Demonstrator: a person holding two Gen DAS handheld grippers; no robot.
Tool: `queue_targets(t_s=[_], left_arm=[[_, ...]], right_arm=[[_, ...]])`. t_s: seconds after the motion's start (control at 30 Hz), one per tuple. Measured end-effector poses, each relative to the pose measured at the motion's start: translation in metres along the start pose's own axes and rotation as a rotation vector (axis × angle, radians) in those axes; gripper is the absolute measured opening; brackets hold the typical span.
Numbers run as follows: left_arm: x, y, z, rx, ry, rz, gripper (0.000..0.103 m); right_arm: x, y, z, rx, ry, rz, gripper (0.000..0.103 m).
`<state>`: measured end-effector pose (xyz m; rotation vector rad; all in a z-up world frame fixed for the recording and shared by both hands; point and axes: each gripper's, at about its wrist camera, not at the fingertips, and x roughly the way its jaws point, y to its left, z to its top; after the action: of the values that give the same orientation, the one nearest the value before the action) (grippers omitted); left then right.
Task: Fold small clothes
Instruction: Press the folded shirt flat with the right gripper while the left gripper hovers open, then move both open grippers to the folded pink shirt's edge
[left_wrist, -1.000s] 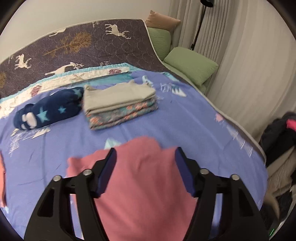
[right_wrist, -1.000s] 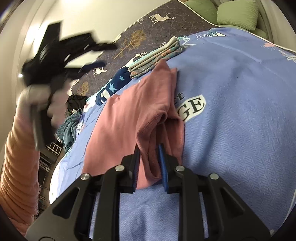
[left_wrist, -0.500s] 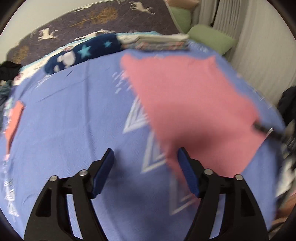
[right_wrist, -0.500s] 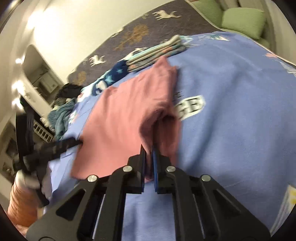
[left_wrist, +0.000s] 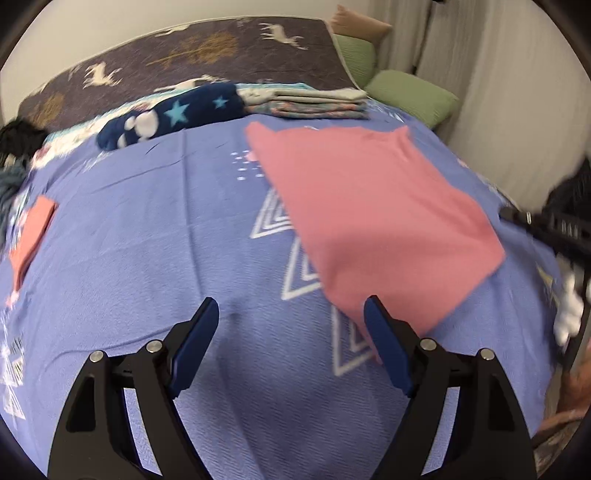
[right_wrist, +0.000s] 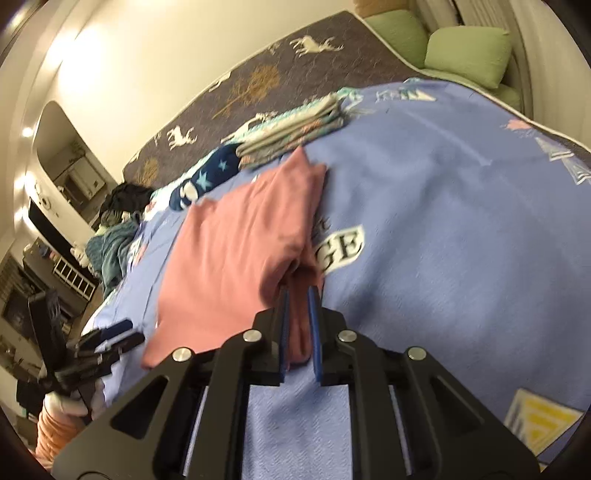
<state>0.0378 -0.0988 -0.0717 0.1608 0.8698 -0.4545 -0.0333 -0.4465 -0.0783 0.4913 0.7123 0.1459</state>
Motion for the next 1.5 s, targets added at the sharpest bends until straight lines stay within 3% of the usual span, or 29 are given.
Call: queue_targets(t_s=[0.1,0.17,0.23,0.3,0.37,0.57,0.67,0.7,0.73,0.77,0.83,0.87,0.93,1.0,1.07,1.17,1.23,1.27,1.37,1.5], left_arm=[[0.004,-0.005,0.005,0.016,0.003,-0.028,0.081],[0.006,-0.007,0.016,0.015,-0.019,-0.033,0.081],[0.004,-0.010,0.028,0.021,-0.056,-0.054,0.079],[0.005,-0.016,0.040,0.040,-0.091,-0.113,0.048],[0.013,-0.018,0.048,0.042,-0.084,-0.130,0.040],[0.049,0.002,0.086,-0.021,-0.054,-0.086,0.039],[0.071,0.031,0.114,-0.101,-0.048,-0.051,0.050],[0.078,0.039,0.122,-0.123,-0.044,-0.048,0.052],[0.086,0.047,0.129,-0.142,-0.038,-0.049,0.053],[0.099,0.056,0.138,-0.166,-0.026,-0.065,0.054],[0.115,0.067,0.148,-0.200,-0.013,-0.093,0.054],[0.127,0.073,0.154,-0.226,0.000,-0.133,0.054],[0.143,0.078,0.160,-0.266,0.018,-0.241,0.001],[0.144,0.082,0.161,-0.301,0.005,-0.261,0.004],[0.139,0.083,0.155,-0.294,-0.027,-0.229,0.004],[0.148,0.076,0.142,-0.260,-0.026,-0.182,0.006],[0.147,0.080,0.144,-0.268,-0.035,-0.184,0.010],[0.141,0.082,0.145,-0.269,-0.048,-0.175,0.013],[0.119,0.083,0.146,-0.257,-0.088,-0.127,0.019],[0.083,0.068,0.139,-0.223,-0.136,-0.229,0.019]], right_arm=[[0.003,0.002,0.010,-0.027,-0.002,0.002,0.014],[0.011,0.004,0.023,-0.053,0.010,0.015,0.022],[0.022,0.006,0.039,-0.073,0.025,0.013,0.024],[0.036,0.007,0.057,-0.092,0.041,0.017,0.025],[0.049,0.007,0.070,-0.094,0.065,0.030,0.041],[0.104,0.007,0.109,-0.127,0.130,-0.010,0.054],[0.130,0.005,0.121,-0.122,0.160,-0.019,0.054],[0.135,0.006,0.122,-0.127,0.163,-0.014,0.054],[0.139,0.007,0.124,-0.133,0.163,-0.009,0.046],[0.141,0.008,0.125,-0.141,0.162,0.006,0.024],[0.143,0.008,0.126,-0.143,0.146,0.054,0.007],[0.141,0.007,0.128,-0.141,0.126,0.075,0.005],[0.131,0.009,0.131,-0.142,0.064,0.160,0.005],[0.115,0.009,0.136,-0.132,-0.003,0.247,0.005],[0.107,0.005,0.141,-0.119,-0.051,0.251,0.005],[0.142,-0.014,0.138,-0.114,0.058,0.080,0.008],[0.167,-0.037,0.128,-0.034,0.130,-0.014,0.008],[0.168,-0.042,0.128,0.007,0.138,0.001,0.008],[0.137,-0.034,0.136,-0.014,0.030,0.018,0.008],[0.102,-0.004,0.132,-0.094,0.005,0.152,0.009]])
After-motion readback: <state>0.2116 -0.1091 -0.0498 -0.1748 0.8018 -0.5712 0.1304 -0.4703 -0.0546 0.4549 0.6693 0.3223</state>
